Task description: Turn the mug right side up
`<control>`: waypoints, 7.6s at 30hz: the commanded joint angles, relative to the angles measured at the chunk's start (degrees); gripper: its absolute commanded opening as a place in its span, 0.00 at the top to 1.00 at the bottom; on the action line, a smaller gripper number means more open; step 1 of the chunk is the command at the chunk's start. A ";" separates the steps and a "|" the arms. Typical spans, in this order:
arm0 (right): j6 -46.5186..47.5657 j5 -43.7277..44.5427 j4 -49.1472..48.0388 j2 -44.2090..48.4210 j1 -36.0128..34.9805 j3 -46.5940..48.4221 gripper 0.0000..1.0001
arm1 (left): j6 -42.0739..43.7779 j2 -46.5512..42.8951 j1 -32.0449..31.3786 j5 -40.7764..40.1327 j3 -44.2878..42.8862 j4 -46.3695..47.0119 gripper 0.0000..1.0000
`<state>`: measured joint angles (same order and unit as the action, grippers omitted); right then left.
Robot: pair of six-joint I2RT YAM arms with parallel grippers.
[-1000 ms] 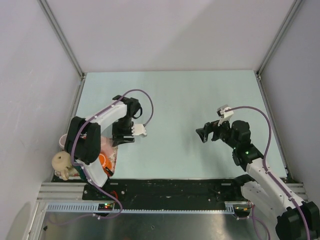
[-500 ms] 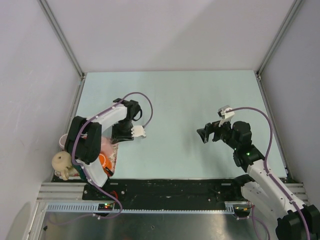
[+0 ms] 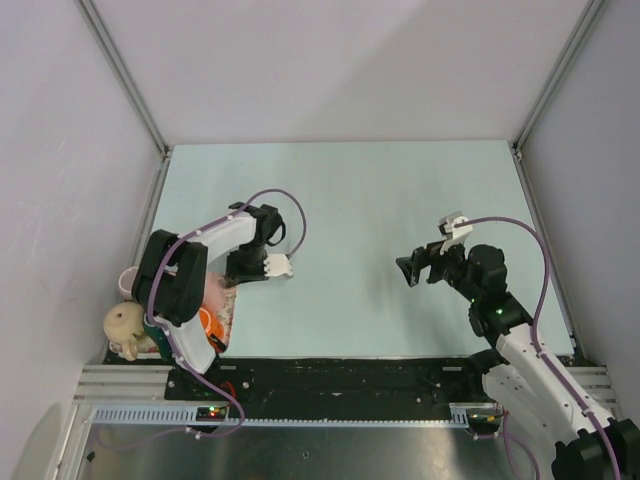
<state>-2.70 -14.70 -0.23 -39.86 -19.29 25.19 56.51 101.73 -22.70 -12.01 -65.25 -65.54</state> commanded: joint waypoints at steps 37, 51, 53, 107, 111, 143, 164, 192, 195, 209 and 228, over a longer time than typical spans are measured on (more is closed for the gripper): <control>-33.18 -13.71 -29.56 -34.78 -21.08 31.14 0.07 | -43.65 -5.41 0.54 53.84 -62.14 -6.52 1.00; -35.12 -19.18 -27.65 -38.91 -17.87 37.49 0.98 | -47.02 -3.66 1.00 51.94 -64.51 -1.68 0.82; -29.41 -14.65 -16.06 -37.75 -15.47 40.40 1.00 | -47.11 -2.70 1.48 48.65 -65.23 -1.36 0.40; 12.94 13.64 45.31 -101.39 23.40 118.60 0.36 | -36.86 -4.65 10.18 30.26 -47.99 2.08 0.00; 13.99 14.24 44.71 -99.90 23.21 118.49 0.26 | -30.26 -6.32 10.62 29.84 -46.11 1.12 0.00; 6.80 8.09 26.65 -46.28 -0.94 52.37 0.01 | 12.27 -35.53 -9.07 16.53 9.12 -25.22 0.22; 1.55 10.15 26.78 -35.40 -1.72 39.27 0.01 | 32.73 -43.80 -21.96 5.70 28.06 -25.63 0.00; 2.45 7.57 26.85 -31.58 -1.72 36.90 0.01 | 20.61 -36.43 -13.16 4.57 23.90 -2.12 0.40; 2.44 6.80 26.72 -31.34 -1.70 36.60 0.01 | 21.12 -36.95 -13.23 4.28 26.42 -1.55 0.35; 2.45 4.38 26.74 -29.80 -1.71 35.79 0.01 | 25.26 -41.67 -16.74 3.19 32.87 2.66 0.64; -4.78 -14.04 26.24 -21.49 3.83 35.67 0.01 | -10.34 -30.98 -10.77 27.25 -12.99 -5.64 1.00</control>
<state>-2.81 -18.04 27.57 -64.25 -19.16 60.75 60.93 68.03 -37.89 5.80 -65.01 -69.49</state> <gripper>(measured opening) 0.993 0.149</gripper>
